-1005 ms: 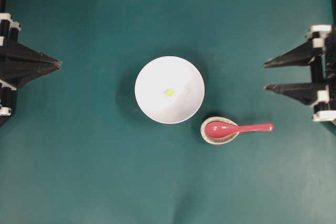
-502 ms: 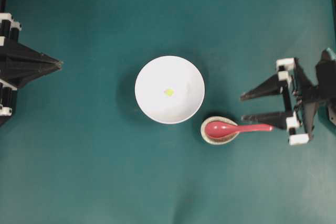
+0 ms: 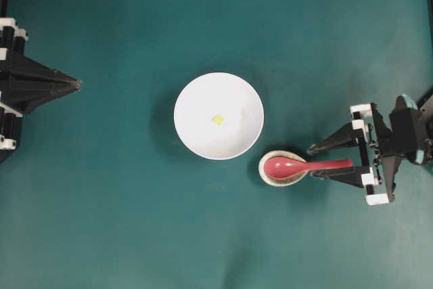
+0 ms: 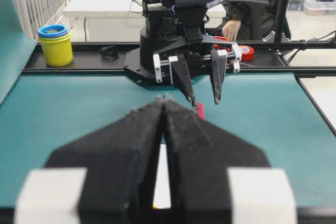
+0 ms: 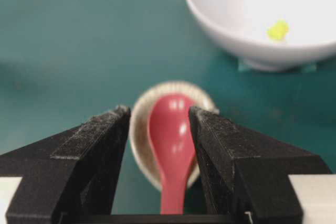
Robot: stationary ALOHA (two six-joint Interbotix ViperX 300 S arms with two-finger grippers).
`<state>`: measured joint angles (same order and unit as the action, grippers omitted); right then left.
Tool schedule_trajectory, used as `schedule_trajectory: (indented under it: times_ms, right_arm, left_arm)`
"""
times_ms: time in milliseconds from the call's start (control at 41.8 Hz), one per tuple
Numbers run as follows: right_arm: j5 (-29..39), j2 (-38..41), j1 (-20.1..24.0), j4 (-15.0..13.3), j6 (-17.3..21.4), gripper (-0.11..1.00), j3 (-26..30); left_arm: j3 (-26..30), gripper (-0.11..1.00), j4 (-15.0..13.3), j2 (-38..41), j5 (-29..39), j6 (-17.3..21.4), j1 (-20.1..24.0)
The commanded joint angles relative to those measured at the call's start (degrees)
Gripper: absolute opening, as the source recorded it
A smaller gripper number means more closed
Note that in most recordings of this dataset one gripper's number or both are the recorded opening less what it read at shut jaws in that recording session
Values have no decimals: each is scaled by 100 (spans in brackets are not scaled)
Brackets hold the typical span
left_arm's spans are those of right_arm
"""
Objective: Scoop the yellow hexagonal prism block from the bowl with a spoon using the right arm.
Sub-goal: 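Close the right gripper on the red spoon's handle end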
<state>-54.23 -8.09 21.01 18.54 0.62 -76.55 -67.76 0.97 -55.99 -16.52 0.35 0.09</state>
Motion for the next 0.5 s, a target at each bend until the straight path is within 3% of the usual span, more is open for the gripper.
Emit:
schedule_trajectory:
  times_ms: [0, 120, 478]
  right_arm:
    - [-79, 123, 79, 97, -9, 54, 26]
    - [-79, 343, 105, 220, -9, 54, -9]
    - [-70, 589, 220, 237, 158, 54, -105]
  left_arm:
    - [132, 0, 18, 53, -18, 9, 0]
    - [132, 0, 18, 53, -18, 0, 0]
    - [132, 0, 18, 53, -18, 9, 0]
